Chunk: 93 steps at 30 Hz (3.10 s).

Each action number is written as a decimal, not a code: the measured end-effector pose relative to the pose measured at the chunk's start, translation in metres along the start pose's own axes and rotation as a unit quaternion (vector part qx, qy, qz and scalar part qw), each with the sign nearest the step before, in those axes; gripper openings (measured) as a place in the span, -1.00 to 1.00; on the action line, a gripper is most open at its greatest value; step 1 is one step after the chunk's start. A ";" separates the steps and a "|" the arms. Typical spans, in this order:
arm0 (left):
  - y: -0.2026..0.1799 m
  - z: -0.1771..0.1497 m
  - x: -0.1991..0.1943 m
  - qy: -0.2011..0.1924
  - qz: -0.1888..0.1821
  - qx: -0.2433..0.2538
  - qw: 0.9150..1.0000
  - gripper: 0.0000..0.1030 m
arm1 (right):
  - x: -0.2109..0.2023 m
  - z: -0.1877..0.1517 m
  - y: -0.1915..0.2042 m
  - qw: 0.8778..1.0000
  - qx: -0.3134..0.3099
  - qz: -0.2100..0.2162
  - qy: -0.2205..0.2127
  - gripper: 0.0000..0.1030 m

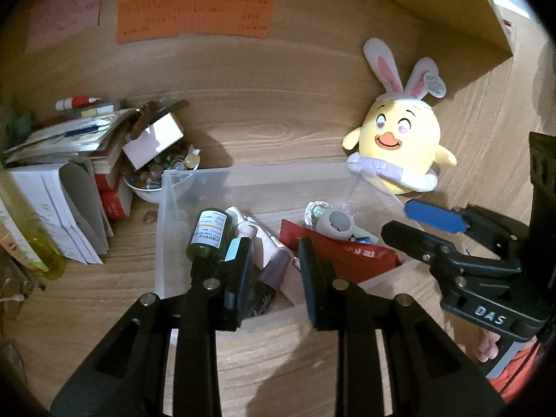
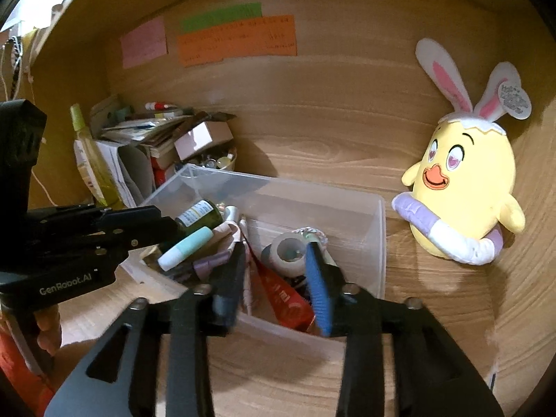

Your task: Organize objects

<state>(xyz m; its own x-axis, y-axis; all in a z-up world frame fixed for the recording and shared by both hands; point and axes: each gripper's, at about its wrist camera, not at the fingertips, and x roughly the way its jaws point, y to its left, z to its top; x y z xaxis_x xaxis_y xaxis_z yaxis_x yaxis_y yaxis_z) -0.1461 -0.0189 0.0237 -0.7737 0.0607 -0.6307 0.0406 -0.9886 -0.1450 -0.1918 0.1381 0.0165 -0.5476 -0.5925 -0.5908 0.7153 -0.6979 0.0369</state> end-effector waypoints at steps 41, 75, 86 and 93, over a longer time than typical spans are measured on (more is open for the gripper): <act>-0.008 -0.052 -0.047 -0.040 0.053 0.005 0.998 0.86 | -0.049 -0.043 0.016 0.999 0.012 -0.025 -0.037 0.92; -0.006 -0.056 -0.043 -0.031 0.053 -0.004 0.998 0.86 | -0.047 -0.045 0.016 0.999 0.017 -0.022 -0.031 0.92; -0.005 -0.055 -0.039 -0.027 0.053 -0.005 0.998 0.97 | -0.046 -0.047 0.015 0.999 0.020 -0.023 -0.031 0.92; -0.008 -0.055 -0.034 -0.020 0.054 0.002 0.998 0.97 | -0.045 -0.046 0.016 0.999 0.019 -0.022 -0.030 0.93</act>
<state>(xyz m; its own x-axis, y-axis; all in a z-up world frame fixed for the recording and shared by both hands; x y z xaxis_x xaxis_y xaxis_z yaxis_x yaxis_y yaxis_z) -0.0852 -0.0056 0.0044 -0.7894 -0.0517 -0.6117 0.1232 -0.9895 -0.0753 -0.1358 0.1721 0.0067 -0.6044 -0.5833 -0.5427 0.6733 -0.7381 0.0436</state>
